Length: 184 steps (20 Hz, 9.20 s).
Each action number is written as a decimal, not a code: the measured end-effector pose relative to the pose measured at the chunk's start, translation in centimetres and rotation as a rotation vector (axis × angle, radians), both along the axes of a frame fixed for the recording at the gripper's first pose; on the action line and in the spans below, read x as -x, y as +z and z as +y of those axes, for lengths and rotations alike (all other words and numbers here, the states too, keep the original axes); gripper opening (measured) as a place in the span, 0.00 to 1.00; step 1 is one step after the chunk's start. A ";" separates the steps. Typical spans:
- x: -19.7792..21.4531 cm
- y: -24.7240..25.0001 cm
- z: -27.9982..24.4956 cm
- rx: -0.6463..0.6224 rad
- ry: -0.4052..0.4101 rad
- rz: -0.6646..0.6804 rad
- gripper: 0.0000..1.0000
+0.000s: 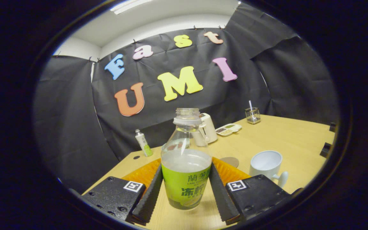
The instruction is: Take the bottle from table, then pour the juice into the cup, finally place the bottle on the coaster
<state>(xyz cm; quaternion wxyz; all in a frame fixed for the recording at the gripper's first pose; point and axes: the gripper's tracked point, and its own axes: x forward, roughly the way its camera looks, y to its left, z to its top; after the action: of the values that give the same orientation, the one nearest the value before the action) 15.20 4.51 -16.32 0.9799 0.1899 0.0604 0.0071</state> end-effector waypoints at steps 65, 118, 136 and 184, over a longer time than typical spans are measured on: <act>-3.0 6.1 -6.1 -1.528 0.121 -0.014 0.80; -2.5 9.7 -8.3 -1.768 0.074 -0.130 0.80; -1.2 7.0 -4.7 -0.628 0.034 0.117 0.81; -16.8 -2.1 -11.8 0.433 -0.190 0.093 1.00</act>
<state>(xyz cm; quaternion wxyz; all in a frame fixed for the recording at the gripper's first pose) 31.95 -7.30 -18.43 0.9902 -0.0199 0.0873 -0.1070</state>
